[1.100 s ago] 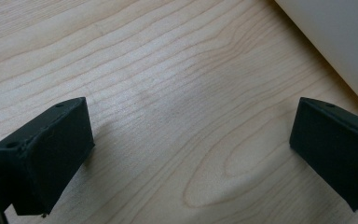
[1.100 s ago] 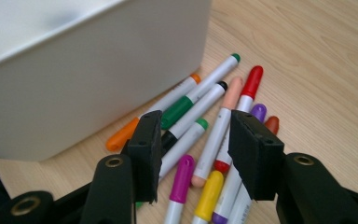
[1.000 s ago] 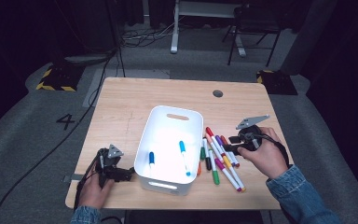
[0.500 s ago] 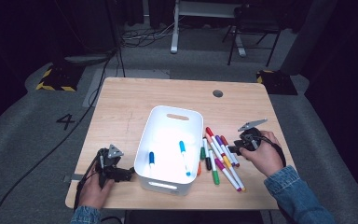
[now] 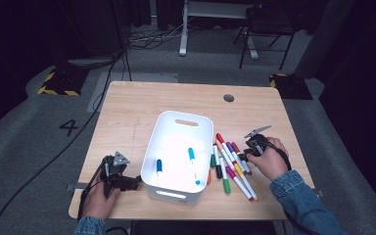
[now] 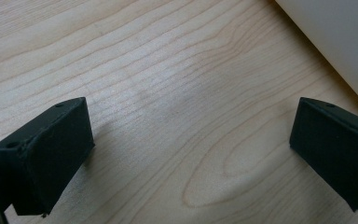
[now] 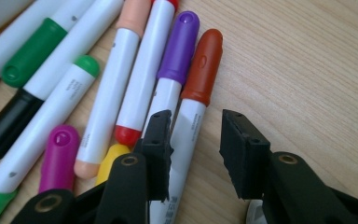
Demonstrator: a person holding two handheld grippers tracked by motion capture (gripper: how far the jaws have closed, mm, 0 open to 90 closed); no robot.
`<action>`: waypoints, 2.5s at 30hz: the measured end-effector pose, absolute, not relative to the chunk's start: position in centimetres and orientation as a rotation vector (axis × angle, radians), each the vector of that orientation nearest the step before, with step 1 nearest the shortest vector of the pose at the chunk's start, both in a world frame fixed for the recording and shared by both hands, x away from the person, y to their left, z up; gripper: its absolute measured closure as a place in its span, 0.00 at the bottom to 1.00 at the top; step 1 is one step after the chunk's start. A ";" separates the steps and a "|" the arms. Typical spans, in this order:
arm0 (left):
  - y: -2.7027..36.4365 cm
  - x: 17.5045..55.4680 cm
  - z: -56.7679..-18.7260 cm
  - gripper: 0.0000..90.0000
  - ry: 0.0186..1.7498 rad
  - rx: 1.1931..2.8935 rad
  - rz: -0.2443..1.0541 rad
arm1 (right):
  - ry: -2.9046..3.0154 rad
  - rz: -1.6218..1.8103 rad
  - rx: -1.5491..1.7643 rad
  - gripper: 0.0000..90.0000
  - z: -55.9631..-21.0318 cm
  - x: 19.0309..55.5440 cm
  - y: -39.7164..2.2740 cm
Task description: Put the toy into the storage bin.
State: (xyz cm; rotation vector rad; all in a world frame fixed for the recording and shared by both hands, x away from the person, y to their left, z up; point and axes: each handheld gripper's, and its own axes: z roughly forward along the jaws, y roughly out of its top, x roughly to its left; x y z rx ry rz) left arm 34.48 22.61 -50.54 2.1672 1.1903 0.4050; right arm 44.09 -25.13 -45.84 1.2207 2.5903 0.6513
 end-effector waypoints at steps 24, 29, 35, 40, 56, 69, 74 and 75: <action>22.6 34.5 -50.5 0.00 1.190 2.168 0.405 | 2.540 0.607 1.323 0.86 -46.5 44.9 -24.5; 22.6 34.5 -50.5 0.00 1.191 2.167 0.404 | 2.521 0.641 1.308 0.86 -45.1 44.6 -24.7; 22.6 34.5 -50.5 0.00 1.191 2.167 0.406 | 2.508 0.710 1.279 0.86 -43.0 44.0 -24.6; 22.6 34.4 -50.5 0.00 1.196 2.165 0.417 | 2.511 0.774 1.248 0.86 -41.5 43.5 -24.3; 22.3 34.2 -50.5 0.00 1.175 2.153 0.388 | 2.544 0.890 1.061 0.86 -36.2 41.3 -21.6; 22.3 34.2 -50.5 0.00 1.176 2.147 0.384 | 2.604 0.954 0.879 0.86 -32.6 39.3 -17.6; 23.0 34.5 -50.4 0.00 1.183 2.073 0.291 | 2.628 0.978 0.827 0.86 -32.1 39.0 -16.3; 22.8 34.5 -50.5 0.00 1.191 2.077 0.314 | 2.638 0.987 0.847 0.86 -32.0 38.8 -15.9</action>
